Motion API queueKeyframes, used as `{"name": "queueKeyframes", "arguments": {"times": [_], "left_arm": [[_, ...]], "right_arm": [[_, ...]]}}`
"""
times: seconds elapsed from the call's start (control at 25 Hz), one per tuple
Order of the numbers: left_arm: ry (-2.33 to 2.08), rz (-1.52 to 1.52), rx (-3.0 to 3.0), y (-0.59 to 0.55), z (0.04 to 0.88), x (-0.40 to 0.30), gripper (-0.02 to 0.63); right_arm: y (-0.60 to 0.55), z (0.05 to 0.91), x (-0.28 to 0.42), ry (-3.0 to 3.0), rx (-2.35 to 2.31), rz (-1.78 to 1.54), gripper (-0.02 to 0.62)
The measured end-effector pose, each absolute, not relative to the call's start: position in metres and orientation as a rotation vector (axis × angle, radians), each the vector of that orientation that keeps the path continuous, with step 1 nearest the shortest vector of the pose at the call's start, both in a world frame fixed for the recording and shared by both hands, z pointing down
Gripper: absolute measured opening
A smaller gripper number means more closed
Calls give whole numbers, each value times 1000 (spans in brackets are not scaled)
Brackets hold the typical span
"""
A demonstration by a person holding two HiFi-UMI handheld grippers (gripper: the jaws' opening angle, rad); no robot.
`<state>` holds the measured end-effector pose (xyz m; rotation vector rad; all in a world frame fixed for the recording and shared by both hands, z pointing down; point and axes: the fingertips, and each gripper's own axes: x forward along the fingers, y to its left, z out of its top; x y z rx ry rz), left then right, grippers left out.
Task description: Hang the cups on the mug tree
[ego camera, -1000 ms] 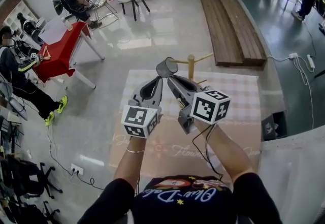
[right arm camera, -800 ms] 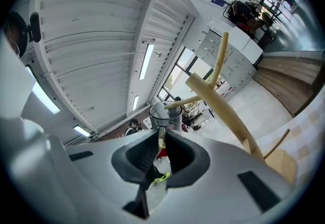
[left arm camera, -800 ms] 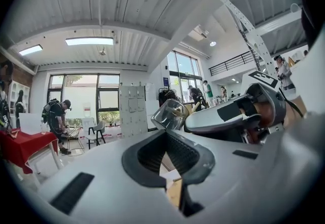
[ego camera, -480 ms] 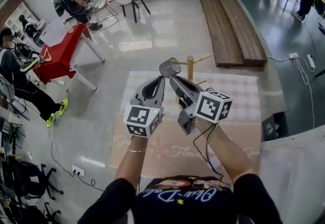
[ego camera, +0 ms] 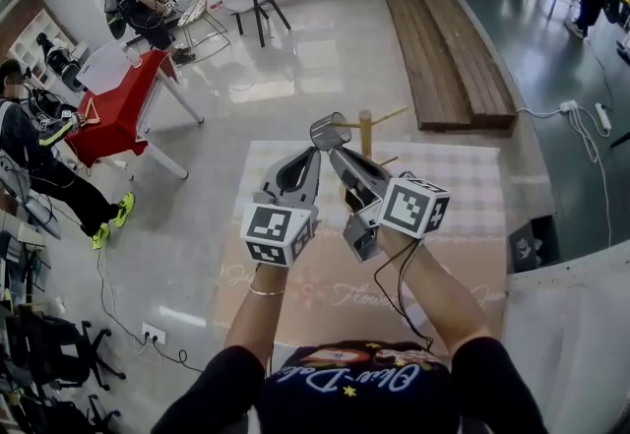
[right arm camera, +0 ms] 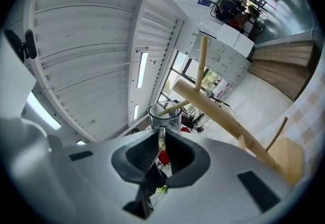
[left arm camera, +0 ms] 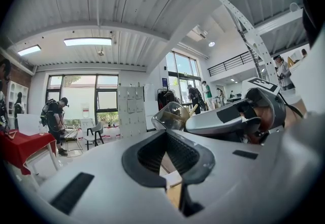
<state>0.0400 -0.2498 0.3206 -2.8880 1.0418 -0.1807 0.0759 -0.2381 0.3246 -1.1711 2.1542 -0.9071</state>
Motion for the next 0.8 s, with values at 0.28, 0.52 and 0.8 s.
{"name": "queueKeyframes", "arguments": {"times": [0.28, 0.52, 0.8], "left_arm": [[1037, -173, -2889, -249, 320, 44, 8], [1034, -173, -2886, -247, 317, 47, 8], [1023, -171, -2884, -248, 315, 49, 8]], "right_arm": [[-237, 326, 79, 2121, -1148, -923, 47], [-236, 326, 81, 2094, -1130, -939, 47], [-238, 327, 83, 2065, -1108, -956, 48]]}}
